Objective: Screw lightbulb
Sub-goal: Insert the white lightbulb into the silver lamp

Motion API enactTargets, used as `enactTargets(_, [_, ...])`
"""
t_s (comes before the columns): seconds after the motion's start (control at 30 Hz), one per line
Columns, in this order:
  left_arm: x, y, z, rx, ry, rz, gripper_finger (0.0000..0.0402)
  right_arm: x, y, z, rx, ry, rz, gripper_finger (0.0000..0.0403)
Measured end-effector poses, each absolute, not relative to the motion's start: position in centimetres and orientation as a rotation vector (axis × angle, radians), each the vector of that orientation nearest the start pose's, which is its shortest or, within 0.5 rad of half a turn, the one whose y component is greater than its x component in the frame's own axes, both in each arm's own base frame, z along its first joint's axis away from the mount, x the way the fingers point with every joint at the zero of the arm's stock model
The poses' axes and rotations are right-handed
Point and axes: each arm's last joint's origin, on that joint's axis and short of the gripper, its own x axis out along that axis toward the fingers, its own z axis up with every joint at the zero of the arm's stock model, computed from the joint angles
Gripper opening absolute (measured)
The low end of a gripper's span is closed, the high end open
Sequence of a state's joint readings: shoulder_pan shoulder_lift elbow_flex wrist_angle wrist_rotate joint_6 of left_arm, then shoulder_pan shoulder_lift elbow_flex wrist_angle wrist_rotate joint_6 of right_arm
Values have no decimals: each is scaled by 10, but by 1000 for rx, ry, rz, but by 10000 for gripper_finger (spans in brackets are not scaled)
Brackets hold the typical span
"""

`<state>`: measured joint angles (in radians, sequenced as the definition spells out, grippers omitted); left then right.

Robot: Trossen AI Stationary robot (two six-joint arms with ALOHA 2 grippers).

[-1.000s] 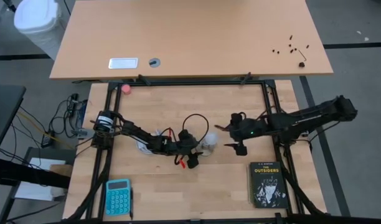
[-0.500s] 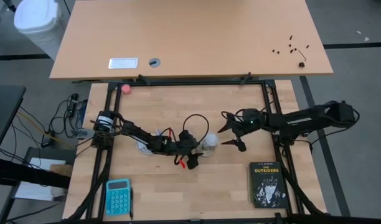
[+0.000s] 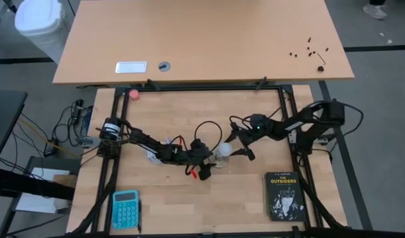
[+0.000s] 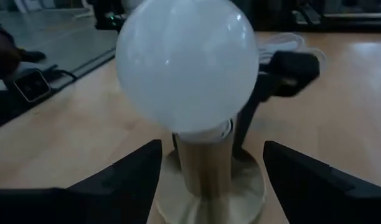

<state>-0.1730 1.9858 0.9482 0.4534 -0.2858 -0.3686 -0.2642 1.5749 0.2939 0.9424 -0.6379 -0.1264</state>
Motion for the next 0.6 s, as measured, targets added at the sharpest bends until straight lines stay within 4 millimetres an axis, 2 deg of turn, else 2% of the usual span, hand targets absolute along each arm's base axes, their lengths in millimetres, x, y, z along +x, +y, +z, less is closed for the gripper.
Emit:
enactTargets(0.17, [378,-58,112,-232,543,201,271,244,-43,113,16,276,428,297])
enactTargets(0.27, [378,-58,112,-232,544,198,271,251,-41,114,-10,213,461,300])
enactTargets(0.6, [378,-59,112,-231,545,195,271,255,-38,114,-68,104,495,293])
